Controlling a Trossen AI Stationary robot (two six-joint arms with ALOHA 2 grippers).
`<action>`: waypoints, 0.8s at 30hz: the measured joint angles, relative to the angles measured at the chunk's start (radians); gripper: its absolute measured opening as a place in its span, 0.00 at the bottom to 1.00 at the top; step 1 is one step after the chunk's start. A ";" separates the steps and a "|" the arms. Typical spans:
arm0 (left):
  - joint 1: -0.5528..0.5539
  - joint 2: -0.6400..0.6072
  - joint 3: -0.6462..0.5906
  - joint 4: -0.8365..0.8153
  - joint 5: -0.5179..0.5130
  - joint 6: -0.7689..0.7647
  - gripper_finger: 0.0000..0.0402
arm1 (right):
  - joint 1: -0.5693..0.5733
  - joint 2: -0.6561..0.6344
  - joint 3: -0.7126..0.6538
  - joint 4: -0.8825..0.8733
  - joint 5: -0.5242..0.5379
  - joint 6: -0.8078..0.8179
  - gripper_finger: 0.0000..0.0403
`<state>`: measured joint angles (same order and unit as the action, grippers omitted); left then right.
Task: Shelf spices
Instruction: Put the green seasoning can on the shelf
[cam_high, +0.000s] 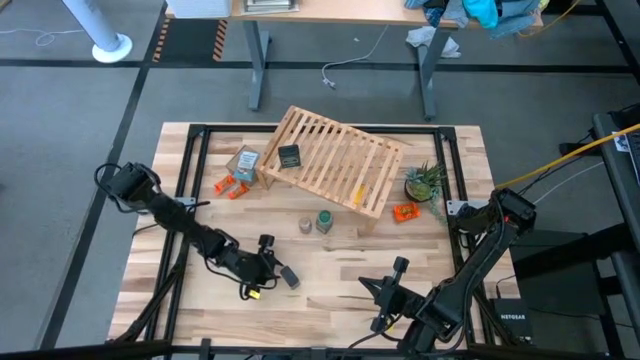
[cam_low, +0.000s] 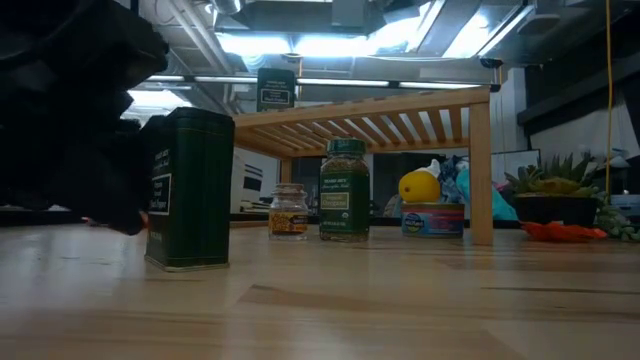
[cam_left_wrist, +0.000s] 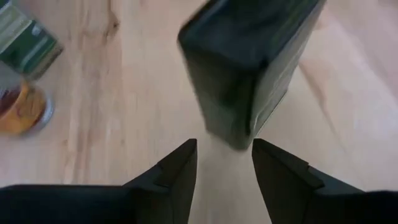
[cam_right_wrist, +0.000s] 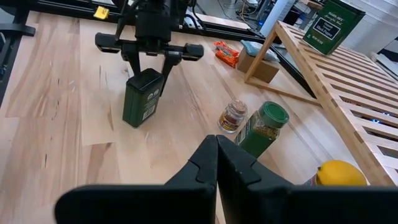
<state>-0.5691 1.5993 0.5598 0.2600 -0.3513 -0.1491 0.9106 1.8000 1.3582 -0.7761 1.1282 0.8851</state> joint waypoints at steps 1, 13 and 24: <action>0.008 0.000 0.000 0.014 0.019 0.017 0.37 | 0.000 0.000 0.000 0.000 0.000 0.000 0.01; 0.064 0.000 0.000 0.073 0.155 0.129 0.36 | 0.000 0.000 0.000 0.000 -0.007 -0.001 0.01; 0.072 0.005 0.001 0.069 0.255 0.174 0.36 | 0.000 0.000 0.000 0.002 -0.015 -0.001 0.01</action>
<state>-0.4972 1.6039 0.5610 0.3287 -0.0960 0.0249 0.9104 1.8004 1.3586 -0.7737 1.1133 0.8841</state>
